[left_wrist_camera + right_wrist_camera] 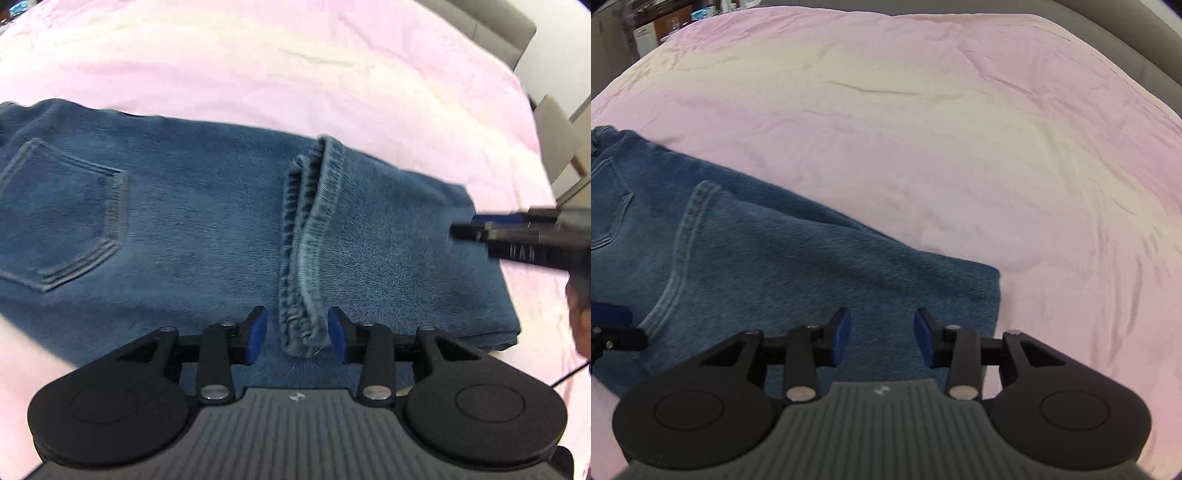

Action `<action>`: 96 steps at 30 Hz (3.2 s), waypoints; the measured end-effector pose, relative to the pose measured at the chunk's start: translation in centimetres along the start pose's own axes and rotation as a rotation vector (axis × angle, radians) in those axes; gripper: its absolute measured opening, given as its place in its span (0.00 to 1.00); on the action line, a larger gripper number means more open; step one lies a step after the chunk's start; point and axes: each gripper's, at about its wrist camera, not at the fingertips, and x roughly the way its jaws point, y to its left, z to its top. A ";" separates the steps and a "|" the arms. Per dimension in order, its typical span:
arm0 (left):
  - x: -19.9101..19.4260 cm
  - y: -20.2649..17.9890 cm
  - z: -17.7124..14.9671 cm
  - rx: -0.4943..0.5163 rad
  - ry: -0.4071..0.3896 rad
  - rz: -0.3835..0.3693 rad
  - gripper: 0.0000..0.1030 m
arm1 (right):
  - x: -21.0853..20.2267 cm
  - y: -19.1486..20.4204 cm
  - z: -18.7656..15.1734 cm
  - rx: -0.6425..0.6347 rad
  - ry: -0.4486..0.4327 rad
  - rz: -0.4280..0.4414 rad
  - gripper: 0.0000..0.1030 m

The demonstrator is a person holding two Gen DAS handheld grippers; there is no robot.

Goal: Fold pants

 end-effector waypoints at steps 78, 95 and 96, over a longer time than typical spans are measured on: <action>-6.5 -11.8 0.0 0.521 -0.508 0.274 0.31 | -1.8 0.4 -0.5 -0.292 0.180 0.072 0.44; 4.7 -19.9 -5.3 0.908 -0.211 0.318 0.47 | -4.2 -7.7 -8.8 -0.118 0.224 0.041 0.44; 3.9 -19.9 -5.2 0.890 -0.199 0.281 0.60 | -4.3 -7.7 -8.9 -0.113 0.219 0.043 0.44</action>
